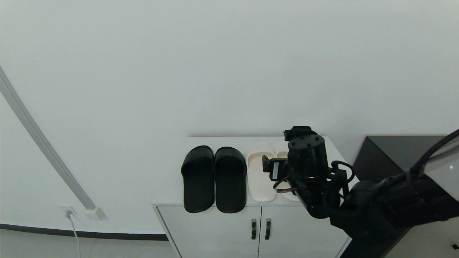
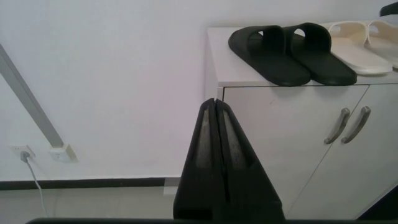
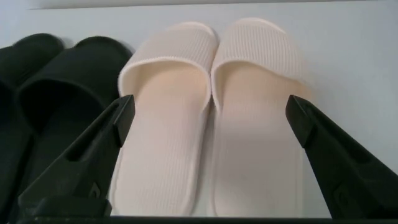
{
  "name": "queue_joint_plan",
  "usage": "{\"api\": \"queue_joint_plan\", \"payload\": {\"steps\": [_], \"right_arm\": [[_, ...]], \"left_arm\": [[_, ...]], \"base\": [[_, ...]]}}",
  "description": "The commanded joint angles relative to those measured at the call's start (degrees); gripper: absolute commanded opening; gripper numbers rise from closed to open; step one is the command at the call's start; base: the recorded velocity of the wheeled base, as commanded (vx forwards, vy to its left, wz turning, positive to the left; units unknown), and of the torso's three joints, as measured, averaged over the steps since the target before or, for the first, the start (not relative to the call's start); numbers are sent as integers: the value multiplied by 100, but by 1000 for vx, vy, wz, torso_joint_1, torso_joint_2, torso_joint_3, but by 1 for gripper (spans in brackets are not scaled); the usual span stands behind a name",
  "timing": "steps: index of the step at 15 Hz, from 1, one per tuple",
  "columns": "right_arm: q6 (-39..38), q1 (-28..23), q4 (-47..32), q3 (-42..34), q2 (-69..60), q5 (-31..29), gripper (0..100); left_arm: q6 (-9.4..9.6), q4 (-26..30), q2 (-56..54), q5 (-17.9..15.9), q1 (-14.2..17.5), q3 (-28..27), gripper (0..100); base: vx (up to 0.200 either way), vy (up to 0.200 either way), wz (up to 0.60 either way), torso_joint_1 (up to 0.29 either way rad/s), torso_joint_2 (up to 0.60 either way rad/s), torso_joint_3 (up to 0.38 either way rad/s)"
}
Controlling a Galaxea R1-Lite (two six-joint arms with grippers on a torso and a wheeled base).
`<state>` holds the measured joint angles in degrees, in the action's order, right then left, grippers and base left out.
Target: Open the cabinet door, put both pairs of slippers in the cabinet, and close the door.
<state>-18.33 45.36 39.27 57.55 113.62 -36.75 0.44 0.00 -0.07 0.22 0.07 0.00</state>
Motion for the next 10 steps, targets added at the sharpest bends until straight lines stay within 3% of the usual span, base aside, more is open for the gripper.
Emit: {"api": "queue_joint_plan", "payload": {"steps": [1, 10], "right_arm": [[14, -27, -7, 318, 539, -25, 100], [304, -414, -7, 1276, 1330, 37, 100]], "left_arm": [[0, 0, 7, 4, 1, 0, 0], [0, 0, 7, 4, 1, 0, 0]], "base": [[0, 0, 0, 0, 0, 0], [0, 0, 0, 0, 0, 0]]}}
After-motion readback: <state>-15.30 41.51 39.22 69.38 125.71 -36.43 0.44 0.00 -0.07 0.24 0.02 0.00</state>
